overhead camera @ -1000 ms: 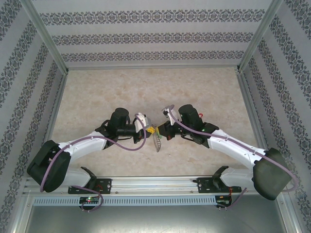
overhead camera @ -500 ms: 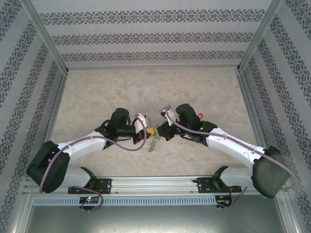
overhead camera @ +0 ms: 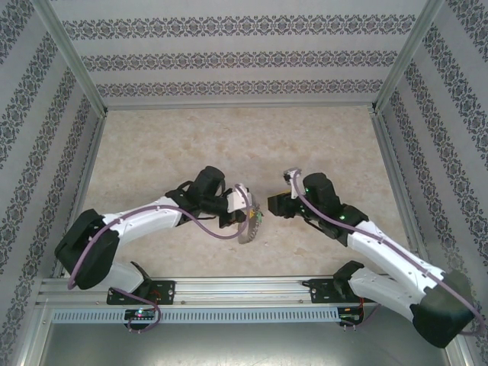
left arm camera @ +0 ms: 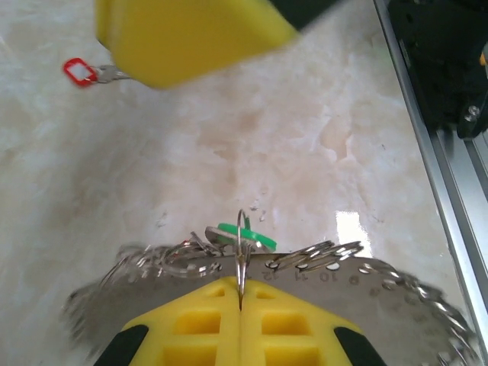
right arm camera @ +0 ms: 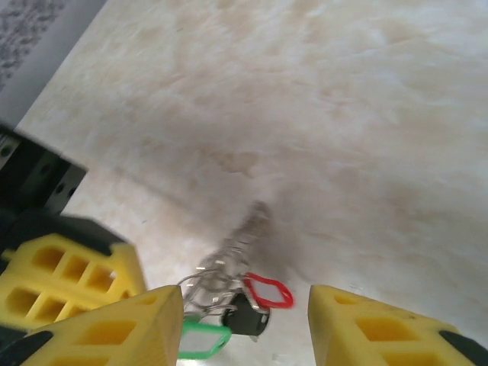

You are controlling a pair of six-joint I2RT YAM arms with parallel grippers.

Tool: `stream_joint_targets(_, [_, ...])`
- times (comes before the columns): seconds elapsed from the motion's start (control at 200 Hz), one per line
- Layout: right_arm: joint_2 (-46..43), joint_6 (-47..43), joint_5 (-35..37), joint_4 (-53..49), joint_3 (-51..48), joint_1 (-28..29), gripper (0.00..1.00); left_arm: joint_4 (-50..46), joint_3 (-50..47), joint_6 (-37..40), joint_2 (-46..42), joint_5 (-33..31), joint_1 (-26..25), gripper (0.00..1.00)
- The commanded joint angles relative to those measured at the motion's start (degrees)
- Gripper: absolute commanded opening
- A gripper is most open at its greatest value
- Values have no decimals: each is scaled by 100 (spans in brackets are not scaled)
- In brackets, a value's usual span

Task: Put the keys on the keyring

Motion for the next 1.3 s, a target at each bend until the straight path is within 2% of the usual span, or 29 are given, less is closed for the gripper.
stream_joint_targets(0.0, [-271,770,459,-368,-273,-321,50,-888,372,521,396,-338,-337,0])
stream_joint_targets(0.18, [-280,1274,126,-724,-488,-815,49,-1453,1000,759,1115,-751,-828,0])
stream_joint_targets(0.415, [148,1444,-174,-912,-546,-1017,49,-2132,1672,892,1901,-1049,-1229,0])
stream_joint_targets(0.485, [267,1385,-244,-932,-529,-1039,49,-2050,1692,728,1893,-964,-1251,16])
stream_joint_targets(0.615, [463,1262,-467,-859,-502,-1045,50,-1476,1382,243,1506,-749,-1251,23])
stream_joint_targets(0.674, [569,1200,-653,-786,-486,-1051,50,-947,1045,-143,1180,-744,-1213,32])
stream_joint_targets(0.799, [847,1213,-1186,-520,-454,-1031,51,75,274,-1043,415,-572,-1038,34])
stream_joint_targets(0.914, [1150,1268,-1541,-382,-374,-902,50,1024,-584,-2017,-384,-998,-888,38])
stream_joint_targets(0.979, [1308,1243,-1575,-322,-314,-719,50,1380,-1006,-2702,-815,-1487,-843,43])
stream_joint_targets(1.119, [1695,1006,-1328,-366,10,-123,50,1273,-1536,-4246,-1546,-2616,-788,55])
stream_joint_targets(1.299, [2319,771,-1034,-374,401,199,48,924,-1898,-6066,-1844,-3054,-700,66])
